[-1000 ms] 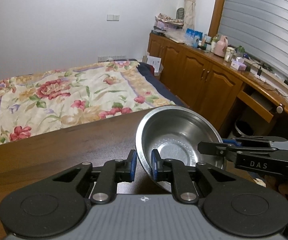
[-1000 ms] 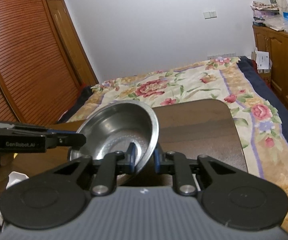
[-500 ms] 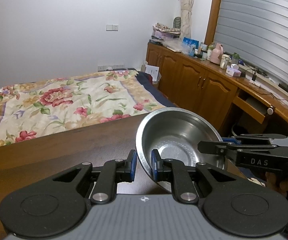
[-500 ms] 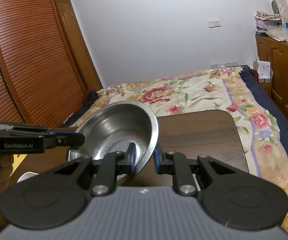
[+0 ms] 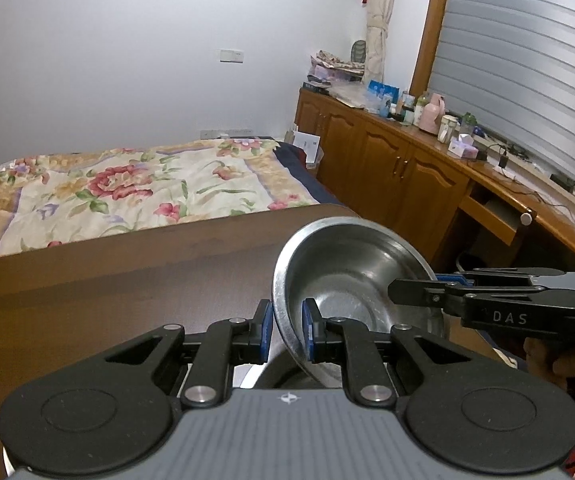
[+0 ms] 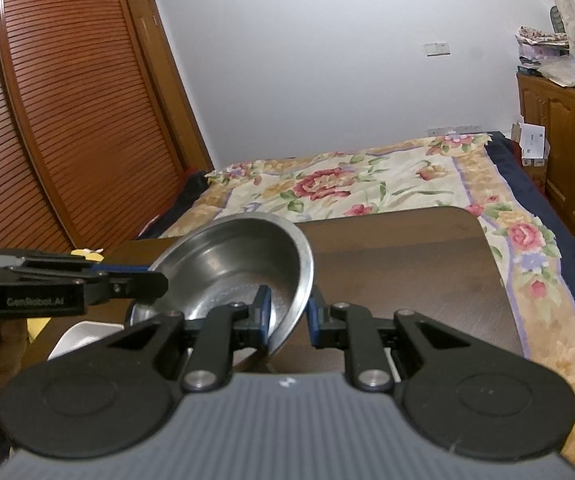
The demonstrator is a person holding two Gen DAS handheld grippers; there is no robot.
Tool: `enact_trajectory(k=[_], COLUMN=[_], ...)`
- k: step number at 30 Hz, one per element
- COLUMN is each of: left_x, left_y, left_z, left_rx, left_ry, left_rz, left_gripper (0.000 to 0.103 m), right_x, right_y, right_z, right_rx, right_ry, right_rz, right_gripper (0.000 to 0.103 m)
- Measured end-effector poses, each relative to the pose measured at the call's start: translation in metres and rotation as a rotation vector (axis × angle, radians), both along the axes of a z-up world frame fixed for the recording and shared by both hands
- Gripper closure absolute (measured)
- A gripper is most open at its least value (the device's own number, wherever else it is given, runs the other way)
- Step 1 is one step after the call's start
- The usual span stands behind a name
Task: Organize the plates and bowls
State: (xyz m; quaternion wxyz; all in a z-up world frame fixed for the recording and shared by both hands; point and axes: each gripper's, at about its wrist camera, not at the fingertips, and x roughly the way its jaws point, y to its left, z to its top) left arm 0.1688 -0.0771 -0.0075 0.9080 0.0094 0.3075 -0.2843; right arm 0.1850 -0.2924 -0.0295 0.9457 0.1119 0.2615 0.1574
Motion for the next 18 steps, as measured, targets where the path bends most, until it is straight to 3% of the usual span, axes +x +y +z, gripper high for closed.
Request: enact_trajectory(k=[18], left_x=[-0.035], left_y=[0.011], left_z=[-0.019], left_rx=[0.008], left_ry=[0.02], left_rz=[-0.004], left_gripper=[0.085], right_x=[-0.031], right_y=[0.018], right_z=[-0.014], right_rx=[0.02], right_ry=[0.047], right_rz=[0.014], right_gripper=[0.082])
